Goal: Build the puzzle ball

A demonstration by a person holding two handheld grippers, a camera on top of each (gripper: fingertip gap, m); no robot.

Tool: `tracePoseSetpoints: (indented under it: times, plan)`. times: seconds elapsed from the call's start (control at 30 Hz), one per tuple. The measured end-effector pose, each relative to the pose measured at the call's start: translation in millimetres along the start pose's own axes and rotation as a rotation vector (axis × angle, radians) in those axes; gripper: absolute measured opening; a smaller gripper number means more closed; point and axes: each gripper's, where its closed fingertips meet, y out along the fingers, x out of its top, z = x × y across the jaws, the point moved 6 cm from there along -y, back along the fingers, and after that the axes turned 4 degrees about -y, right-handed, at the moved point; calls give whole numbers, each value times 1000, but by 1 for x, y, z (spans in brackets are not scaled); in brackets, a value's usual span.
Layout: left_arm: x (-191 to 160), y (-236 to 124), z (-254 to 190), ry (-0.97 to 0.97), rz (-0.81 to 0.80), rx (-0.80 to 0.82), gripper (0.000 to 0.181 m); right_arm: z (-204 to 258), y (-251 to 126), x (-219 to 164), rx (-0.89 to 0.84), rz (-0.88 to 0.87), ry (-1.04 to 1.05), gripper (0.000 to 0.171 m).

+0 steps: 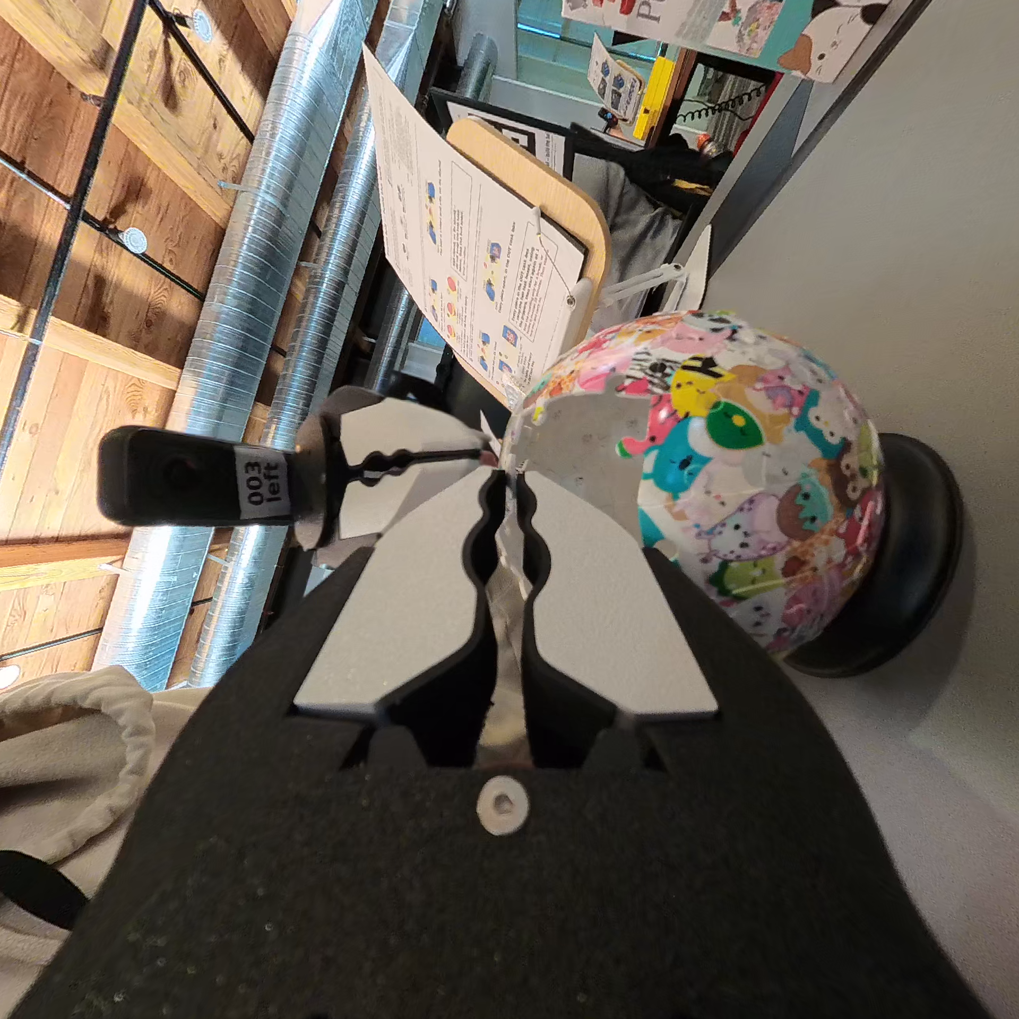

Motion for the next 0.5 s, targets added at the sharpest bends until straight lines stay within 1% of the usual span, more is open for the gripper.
tracePoseSetpoints:
  times: [0.07, 0.17, 0.33, 0.43, 0.5]
  plan:
    - [3, -3, -1, 3, -12, 8, 0, 0, 0, 0, 0, 0, -1, 4]
    - [-5, 4, -1, 15, 55, 9, 0, 0, 0, 0, -3, 1, -3, 4]
    - [0, -1, -1, 15, 13, 22, 0, -1, 0, 0, -3, -1, 5, 4]
    - [-8, 4, 5, 7, 56, 35, 0, -2, 0, 0, -13, 1, 7, 4]
    - [-4, -3, 8, -2, 19, 35, 0, -2, 0, 0, -7, 2, 8, 4]
